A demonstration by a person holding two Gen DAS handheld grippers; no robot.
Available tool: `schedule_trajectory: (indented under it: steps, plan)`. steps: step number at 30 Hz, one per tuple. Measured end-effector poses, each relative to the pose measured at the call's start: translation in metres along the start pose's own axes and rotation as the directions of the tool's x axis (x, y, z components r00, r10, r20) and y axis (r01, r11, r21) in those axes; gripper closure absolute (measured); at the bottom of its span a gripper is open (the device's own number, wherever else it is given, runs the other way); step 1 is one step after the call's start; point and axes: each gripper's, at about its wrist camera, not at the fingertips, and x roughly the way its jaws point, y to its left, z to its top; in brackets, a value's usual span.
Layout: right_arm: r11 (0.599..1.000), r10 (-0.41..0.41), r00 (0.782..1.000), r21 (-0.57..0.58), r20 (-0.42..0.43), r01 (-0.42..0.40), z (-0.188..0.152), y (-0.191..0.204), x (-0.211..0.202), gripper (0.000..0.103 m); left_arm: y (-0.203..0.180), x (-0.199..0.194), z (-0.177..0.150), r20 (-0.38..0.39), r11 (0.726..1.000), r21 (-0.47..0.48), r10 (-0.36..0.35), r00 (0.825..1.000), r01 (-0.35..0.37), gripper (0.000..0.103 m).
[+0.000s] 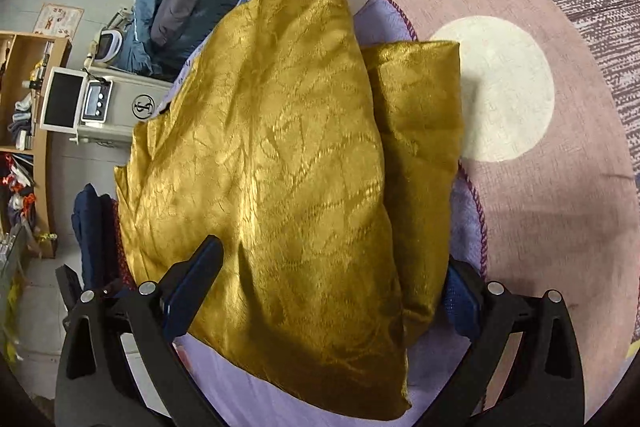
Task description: Fold large clothes
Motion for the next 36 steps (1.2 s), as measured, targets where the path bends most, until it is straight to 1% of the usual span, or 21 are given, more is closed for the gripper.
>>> schedule_trajectory:
  steps: [2,5,9,10,13,16,17,20,22,23,24,25,26,28,29,31,32,33,34,35,36]
  plan:
    - [0.999,0.013,1.0,0.03,0.007,-0.013,0.001,-0.003,-0.002,0.006,0.004,0.001,0.013,-0.006,0.999,-0.009,-0.045,0.999,0.045,0.006]
    - [0.999,0.002,1.0,0.049,0.016,-0.003,0.001,-0.005,-0.003,0.006,0.011,0.012,0.037,-0.026,0.994,-0.018,-0.108,0.994,0.108,0.007]
    - [0.997,-0.055,0.998,0.049,0.024,0.054,-0.005,0.001,-0.002,0.01,0.014,0.036,0.076,-0.064,0.987,0.003,-0.159,0.985,0.16,0.007]
    - [0.997,-0.067,0.998,0.046,0.019,0.066,-0.005,0.003,0.0,0.01,0.014,0.045,0.084,-0.08,0.986,0.013,-0.166,0.983,0.168,0.007]
    - [0.994,-0.105,0.994,0.043,0.011,0.104,-0.005,0.007,0.002,0.01,0.016,0.075,0.1,-0.12,0.99,0.042,-0.13,0.984,0.135,0.007]
    - [0.988,-0.144,0.99,0.055,0.009,0.143,-0.004,0.011,0.005,0.01,0.022,0.101,0.105,-0.166,0.984,0.024,-0.172,0.971,0.178,0.005]
    - [0.986,-0.157,0.988,0.057,0.009,0.156,-0.004,0.013,0.006,0.01,0.022,0.105,0.105,-0.167,0.983,0.029,-0.172,0.971,0.179,0.005]
    - [0.982,-0.178,0.984,0.062,0.016,0.177,-0.003,0.015,0.009,0.009,0.012,0.106,0.106,-0.148,0.978,0.098,-0.17,0.974,0.185,0.006]
    - [0.98,-0.186,0.982,0.074,0.027,0.183,-0.003,0.017,0.009,0.009,0.005,0.106,0.11,-0.175,0.957,0.095,-0.255,0.951,0.274,0.006]
    - [0.979,-0.192,0.981,0.081,0.032,0.189,-0.003,0.018,0.009,0.009,0.001,0.107,0.112,-0.189,0.942,0.071,-0.311,0.932,0.329,0.007]
    - [0.977,-0.2,0.979,0.083,0.036,0.197,-0.003,0.019,0.01,0.009,-0.002,0.109,0.112,-0.198,0.934,0.06,-0.335,0.921,0.352,0.007]
    - [0.975,-0.209,0.977,0.082,0.038,0.205,-0.003,0.02,0.01,0.009,-0.007,0.113,0.113,-0.209,0.93,0.061,-0.344,0.916,0.363,0.007]
    - [0.973,-0.22,0.975,0.081,0.041,0.216,-0.003,0.022,0.011,0.009,-0.012,0.116,0.112,-0.212,0.933,0.082,-0.327,0.921,0.35,0.007]
    - [0.968,-0.244,0.969,0.082,0.051,0.239,-0.005,0.027,0.012,0.014,-0.02,0.12,0.11,-0.2,0.935,0.141,-0.296,0.934,0.326,0.007]
    - [0.965,-0.253,0.966,0.084,0.057,0.248,-0.006,0.03,0.013,0.02,-0.022,0.119,0.109,-0.19,0.933,0.154,-0.294,0.937,0.325,0.007]
    - [0.966,-0.248,0.967,0.088,0.063,0.242,-0.009,0.034,0.013,0.035,-0.02,0.118,0.108,-0.177,0.932,0.153,-0.3,0.937,0.327,0.013]
    - [0.97,-0.233,0.971,0.09,0.061,0.227,-0.01,0.035,0.014,0.049,-0.019,0.116,0.107,-0.17,0.932,0.156,-0.3,0.939,0.326,0.023]
    - [0.973,-0.219,0.974,0.09,0.061,0.213,-0.011,0.037,0.014,0.062,-0.018,0.113,0.106,-0.167,0.93,0.159,-0.305,0.937,0.331,0.038]
    - [0.975,-0.213,0.975,0.085,0.062,0.208,-0.013,0.04,0.015,0.066,-0.016,0.113,0.106,-0.174,0.923,0.15,-0.327,0.929,0.354,0.046]
    - [0.974,-0.218,0.974,0.077,0.066,0.213,-0.015,0.044,0.015,0.071,-0.015,0.114,0.106,-0.193,0.909,0.12,-0.373,0.907,0.399,0.057]
    - [0.972,-0.23,0.97,0.066,0.073,0.226,-0.016,0.048,0.016,0.075,-0.016,0.112,0.103,-0.194,0.904,0.112,-0.387,0.902,0.412,0.064]
